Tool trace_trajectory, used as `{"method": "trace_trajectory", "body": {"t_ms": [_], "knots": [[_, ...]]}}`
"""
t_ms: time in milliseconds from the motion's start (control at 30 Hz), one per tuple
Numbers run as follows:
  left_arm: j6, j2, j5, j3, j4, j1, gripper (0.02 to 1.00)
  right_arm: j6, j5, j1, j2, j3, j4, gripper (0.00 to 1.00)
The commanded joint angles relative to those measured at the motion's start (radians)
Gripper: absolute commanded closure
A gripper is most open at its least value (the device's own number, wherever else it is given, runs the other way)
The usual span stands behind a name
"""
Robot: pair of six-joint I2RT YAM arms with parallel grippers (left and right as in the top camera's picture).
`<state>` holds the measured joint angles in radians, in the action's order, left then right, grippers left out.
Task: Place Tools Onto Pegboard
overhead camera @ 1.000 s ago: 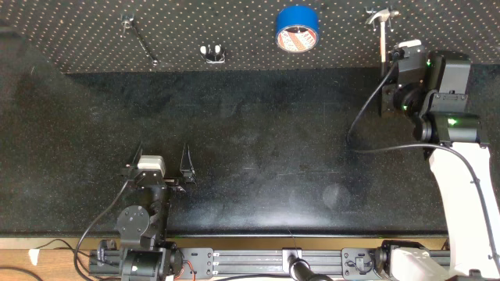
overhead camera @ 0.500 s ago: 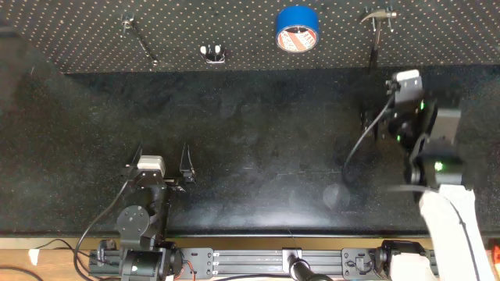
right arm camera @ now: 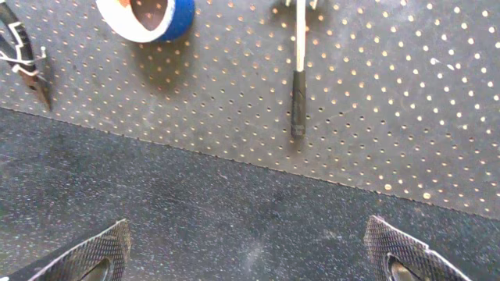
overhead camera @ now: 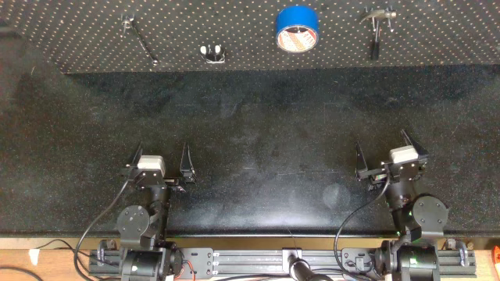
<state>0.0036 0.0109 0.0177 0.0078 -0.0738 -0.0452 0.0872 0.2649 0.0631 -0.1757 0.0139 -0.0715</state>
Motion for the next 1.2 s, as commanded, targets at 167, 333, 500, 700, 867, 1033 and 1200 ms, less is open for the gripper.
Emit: {"method": "trace_trajectory", "body": {"t_ms": [167, 333, 500, 700, 867, 1033, 1200], "knots": [[0.016, -0.007, 0.0, -0.002, -0.005, -0.005, 0.023, -0.226, -0.108, -0.113, 0.175, -0.01, 0.131, 0.025], [0.016, -0.007, 0.0, -0.002, -0.005, -0.005, 0.023, -0.225, -0.108, -0.145, 0.175, -0.01, 0.131, 0.025], [0.016, -0.007, 0.0, -0.002, -0.005, -0.005, 0.023, -0.225, -0.108, -0.145, 0.175, -0.01, 0.131, 0.025], [0.016, -0.007, 0.0, -0.002, -0.005, -0.005, 0.023, -0.225, -0.108, -0.145, 0.175, -0.01, 0.131, 0.025], [0.016, -0.007, 0.0, -0.002, -0.005, -0.005, 0.023, -0.225, -0.108, -0.145, 0.175, -0.01, 0.131, 0.025], [0.016, -0.007, 0.0, -0.002, -0.005, -0.005, 0.023, -0.225, -0.108, -0.145, 0.175, -0.01, 0.131, 0.025], [0.016, -0.007, 0.0, -0.002, -0.005, -0.005, 0.023, -0.225, -0.108, -0.145, 0.175, -0.01, 0.131, 0.025]]}}
